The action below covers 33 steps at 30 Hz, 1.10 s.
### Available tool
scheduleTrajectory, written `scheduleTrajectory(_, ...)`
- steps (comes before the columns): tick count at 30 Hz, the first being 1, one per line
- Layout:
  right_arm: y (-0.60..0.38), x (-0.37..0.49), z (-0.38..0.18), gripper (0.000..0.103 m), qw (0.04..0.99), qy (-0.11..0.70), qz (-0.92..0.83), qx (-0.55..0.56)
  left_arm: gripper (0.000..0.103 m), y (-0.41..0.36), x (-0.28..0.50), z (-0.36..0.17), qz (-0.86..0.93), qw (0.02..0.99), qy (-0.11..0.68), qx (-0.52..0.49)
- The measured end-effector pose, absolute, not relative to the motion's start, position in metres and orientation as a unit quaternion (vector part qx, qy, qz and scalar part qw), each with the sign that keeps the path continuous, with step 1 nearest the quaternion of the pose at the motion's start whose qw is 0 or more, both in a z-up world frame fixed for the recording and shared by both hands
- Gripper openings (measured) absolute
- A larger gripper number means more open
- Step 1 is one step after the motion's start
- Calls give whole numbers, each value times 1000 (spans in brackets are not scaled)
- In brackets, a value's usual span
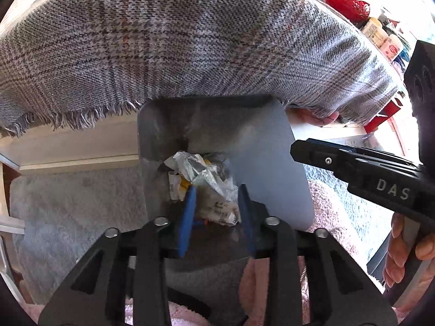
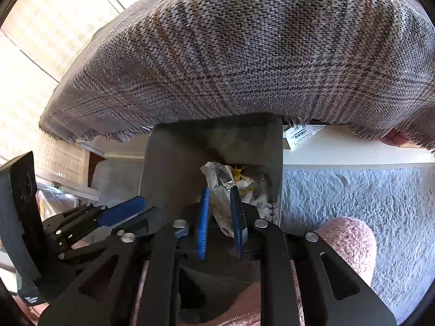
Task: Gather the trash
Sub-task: 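Open both tools over the grey bin and lift them back to the bed, then grasp the pink-star blister tray with the left tool while the right tool grasps the clear bag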
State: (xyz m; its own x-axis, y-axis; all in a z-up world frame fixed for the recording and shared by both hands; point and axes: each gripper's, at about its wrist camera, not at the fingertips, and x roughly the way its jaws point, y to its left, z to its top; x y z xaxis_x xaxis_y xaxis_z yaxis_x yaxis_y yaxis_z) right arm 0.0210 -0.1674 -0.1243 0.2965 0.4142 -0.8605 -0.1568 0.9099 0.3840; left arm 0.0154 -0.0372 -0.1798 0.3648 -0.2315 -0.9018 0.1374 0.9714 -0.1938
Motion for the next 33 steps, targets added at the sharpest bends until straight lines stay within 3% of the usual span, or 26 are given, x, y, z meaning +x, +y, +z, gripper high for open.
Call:
scheduleTrajectory(2, -170, 20, -120, 52, 803, 559, 171, 114, 40, -35, 15, -177, -108, 826, 551, -44)
scheduleTrajectory(4, -172, 19, -116, 57, 809, 554, 163, 110, 46, -31, 14, -172, -105, 829, 547, -42)
scheduleTrajectory(8, -181, 17, -106, 90, 825, 535, 143, 110, 70, -29, 11, -158, -105, 836, 537, -38)
scheduleTrajectory(10, -188, 17, -99, 98, 832, 524, 137, 115, 81, -28, 8, -145, -108, 843, 525, -34)
scheduleTrajectory(12, -191, 17, -91, 99, 838, 517, 134, 111, 91, -27, 4, -135, -103, 852, 513, -24)
scheduleTrajectory(14, -195, 19, -83, 99, 844, 509, 132, 106, 95, -28, 4, -123, -94, 860, 501, -10)
scheduleTrajectory(33, -234, 79, 21, 99, 910, 395, 108, 72, 95, -21, 88, -19, -103, 894, 435, -29)
